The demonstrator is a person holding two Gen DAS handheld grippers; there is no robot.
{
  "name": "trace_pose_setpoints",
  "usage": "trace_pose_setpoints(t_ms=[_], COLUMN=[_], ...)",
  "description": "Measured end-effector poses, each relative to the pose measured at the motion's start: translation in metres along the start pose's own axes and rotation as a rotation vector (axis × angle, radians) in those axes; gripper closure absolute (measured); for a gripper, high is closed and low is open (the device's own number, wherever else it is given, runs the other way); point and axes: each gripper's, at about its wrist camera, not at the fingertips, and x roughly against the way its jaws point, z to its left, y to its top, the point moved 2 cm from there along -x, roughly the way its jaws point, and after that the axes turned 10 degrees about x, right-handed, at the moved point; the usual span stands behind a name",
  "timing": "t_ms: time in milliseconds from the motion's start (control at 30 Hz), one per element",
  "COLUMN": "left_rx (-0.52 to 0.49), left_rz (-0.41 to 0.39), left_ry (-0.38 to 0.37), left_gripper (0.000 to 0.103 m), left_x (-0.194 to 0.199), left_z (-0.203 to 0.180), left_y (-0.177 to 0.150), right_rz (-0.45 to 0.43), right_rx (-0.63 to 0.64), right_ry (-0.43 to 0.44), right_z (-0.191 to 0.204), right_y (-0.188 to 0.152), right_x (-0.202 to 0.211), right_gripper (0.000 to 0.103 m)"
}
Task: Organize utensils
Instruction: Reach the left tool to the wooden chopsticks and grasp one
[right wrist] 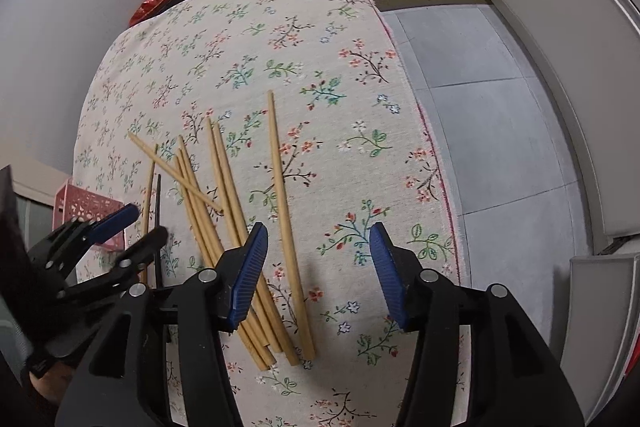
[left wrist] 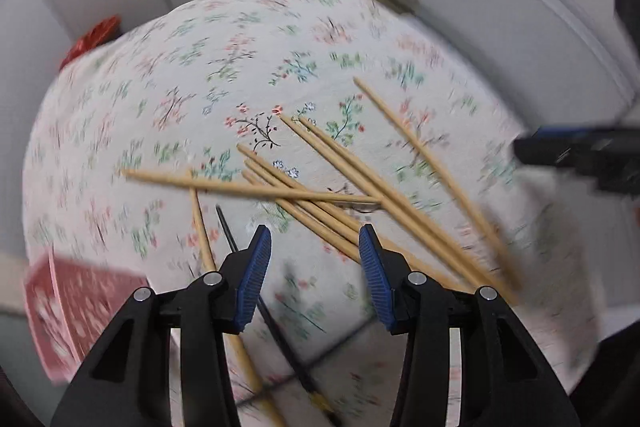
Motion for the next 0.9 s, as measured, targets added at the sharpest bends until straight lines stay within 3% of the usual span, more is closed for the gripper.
trace_pose_setpoints(t_ms=[167, 400, 567, 633, 733, 900], left_rx=[-0.167, -0.241, -0.145, -0.119, -0.079, -0.15], left_rz=[0.056, 0.125, 0.13, 0.125, 0.136, 0.097], left_ry=[0.034, 0.046, -0.006, 0.016, 0.006, 0.009], left_gripper=[0.057, 0.049, 0.055, 0.064, 0.064, 0.064], left_x=[-0.022, -0.047, -0.05, -0.051, -0.051, -0.048], left_z=[-0.016, -0.022, -0.011, -0.005, 0.003, 0.0], left_y=[0.014, 0.024, 0.034, 0.041, 0.05, 0.068], right_rz=[-0.008, -0.025, -0.015, -0.014, -0.021, -0.031], right_rx=[-0.038, -0.047, -0.07, -0.081, -0.076, -0.07], right_ry=[0.014, 0.021, 0.023, 0.03, 0.04, 0.028], right_z=[-0.013, -0.022, -0.03, -0.031, -0.029, -0.032], right_y=[0.002, 0.004, 0.002, 0.001, 0.0, 0.001], right_x=[0.003, 0.009, 0.006, 0.007, 0.01, 0.014], right_gripper=[0.046, 0.041, 0.041, 0.041, 0.041, 0.04])
